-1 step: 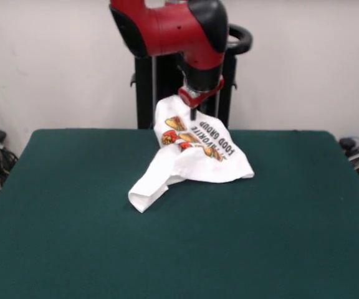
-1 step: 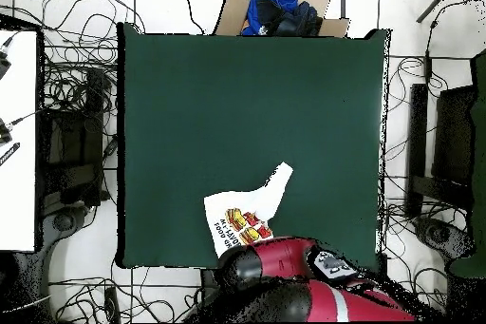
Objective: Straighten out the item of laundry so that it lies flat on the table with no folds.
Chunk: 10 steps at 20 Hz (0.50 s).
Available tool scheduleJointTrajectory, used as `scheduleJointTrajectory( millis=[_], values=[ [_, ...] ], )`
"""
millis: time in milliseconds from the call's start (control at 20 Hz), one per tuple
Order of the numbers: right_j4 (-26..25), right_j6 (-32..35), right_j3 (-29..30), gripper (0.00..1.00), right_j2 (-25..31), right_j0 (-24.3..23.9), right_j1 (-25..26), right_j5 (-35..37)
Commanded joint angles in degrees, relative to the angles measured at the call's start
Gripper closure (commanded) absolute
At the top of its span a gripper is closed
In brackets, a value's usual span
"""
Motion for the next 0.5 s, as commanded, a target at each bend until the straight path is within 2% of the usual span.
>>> scheduleJointTrajectory(
  millis=[50, 500],
  values=[
    [1.32, 7.55, -7.13, 0.00, 0.00, 1.32, 2.33, 3.76],
    [2.12, 7.14, -6.68, 0.00, 1.11, 0.78, 1.62, 4.04]
  ],
)
